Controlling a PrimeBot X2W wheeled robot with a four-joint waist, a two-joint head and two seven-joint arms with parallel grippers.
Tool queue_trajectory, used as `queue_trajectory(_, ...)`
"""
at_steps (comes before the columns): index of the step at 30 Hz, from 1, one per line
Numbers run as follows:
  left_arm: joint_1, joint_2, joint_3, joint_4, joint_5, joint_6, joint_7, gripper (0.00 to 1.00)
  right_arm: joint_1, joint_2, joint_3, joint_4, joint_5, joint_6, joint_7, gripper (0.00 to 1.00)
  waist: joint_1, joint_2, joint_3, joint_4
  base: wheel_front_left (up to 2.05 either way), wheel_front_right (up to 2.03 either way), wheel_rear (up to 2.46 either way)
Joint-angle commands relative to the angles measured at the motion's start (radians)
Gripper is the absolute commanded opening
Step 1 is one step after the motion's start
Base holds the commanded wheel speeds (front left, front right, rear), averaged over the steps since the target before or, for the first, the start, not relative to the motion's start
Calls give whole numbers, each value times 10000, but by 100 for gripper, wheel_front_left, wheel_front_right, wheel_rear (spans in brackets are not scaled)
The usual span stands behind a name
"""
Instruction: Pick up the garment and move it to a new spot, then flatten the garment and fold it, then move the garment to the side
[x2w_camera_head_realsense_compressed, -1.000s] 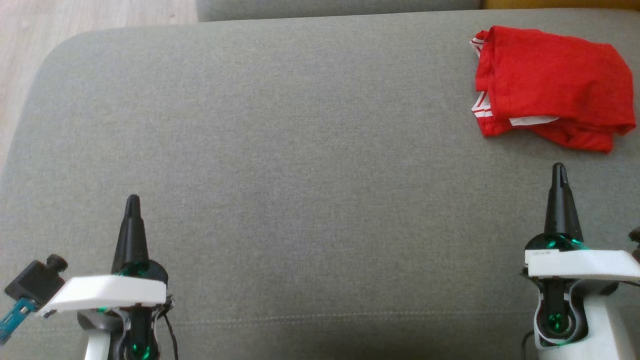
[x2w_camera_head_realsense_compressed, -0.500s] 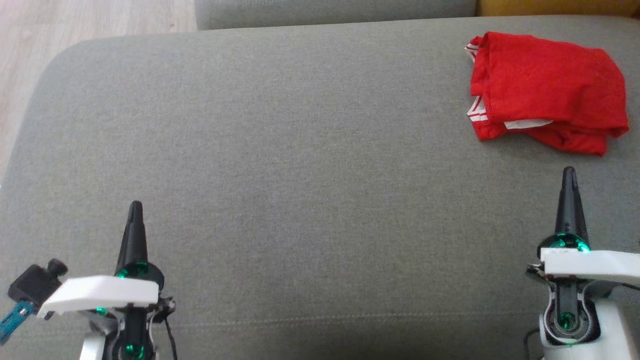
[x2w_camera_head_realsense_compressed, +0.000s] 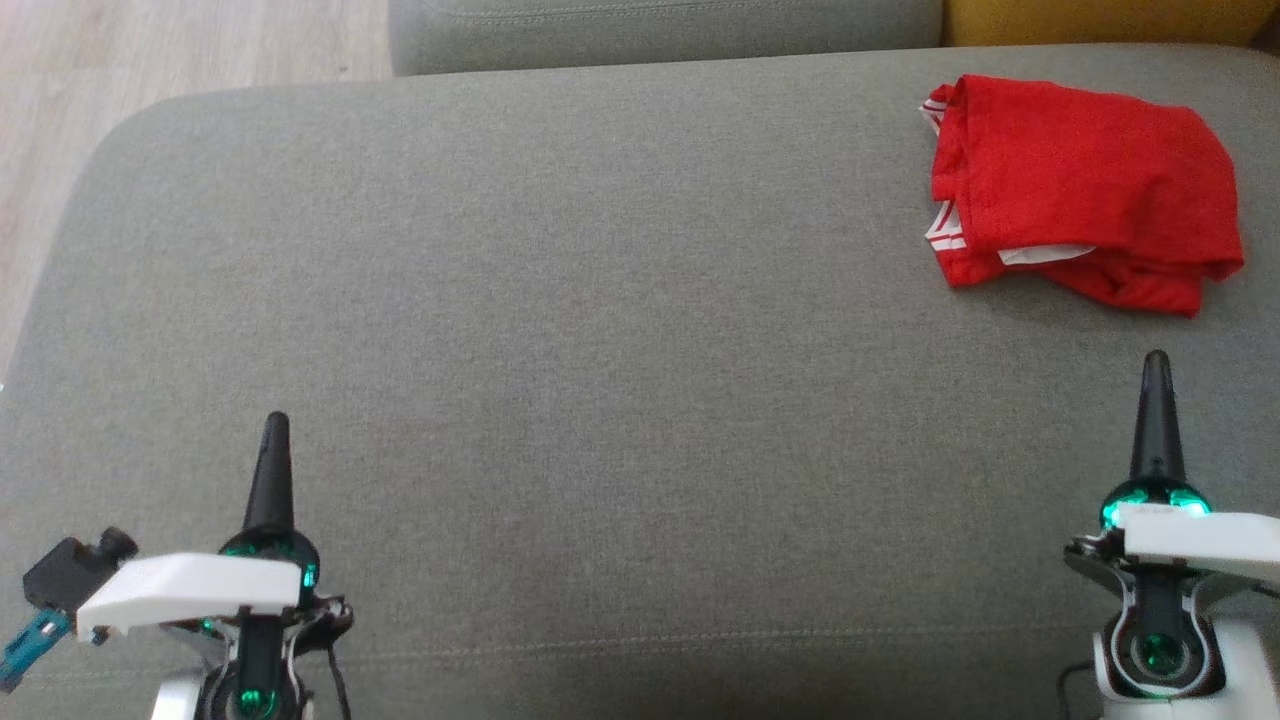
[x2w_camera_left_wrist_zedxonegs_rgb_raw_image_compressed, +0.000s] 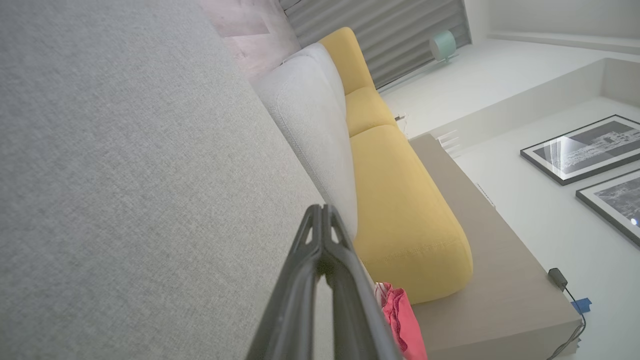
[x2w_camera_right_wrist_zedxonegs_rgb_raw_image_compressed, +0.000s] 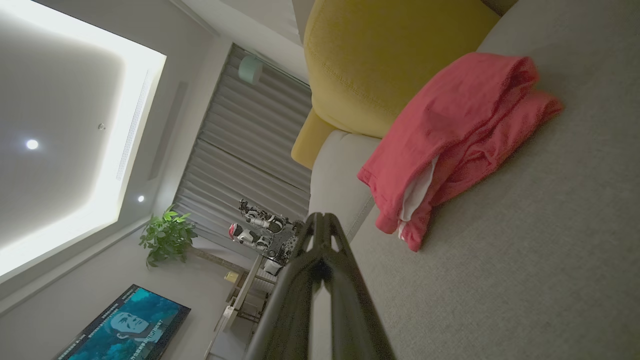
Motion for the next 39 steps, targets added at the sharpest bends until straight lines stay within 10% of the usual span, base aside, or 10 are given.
queue_trajectory(1, -526, 195, 319, -262, -232, -78, 74, 0, -147, -147, 77, -294, 317, -6, 69, 0, 0, 0, -16, -5, 0, 0, 0)
queue_trajectory(39, -745, 224, 727, 657, -3901, -283, 1172, 0, 8, -126, -548, -186, 4732, -10, 1149, 0, 0, 0, -532, -148, 0, 0, 0)
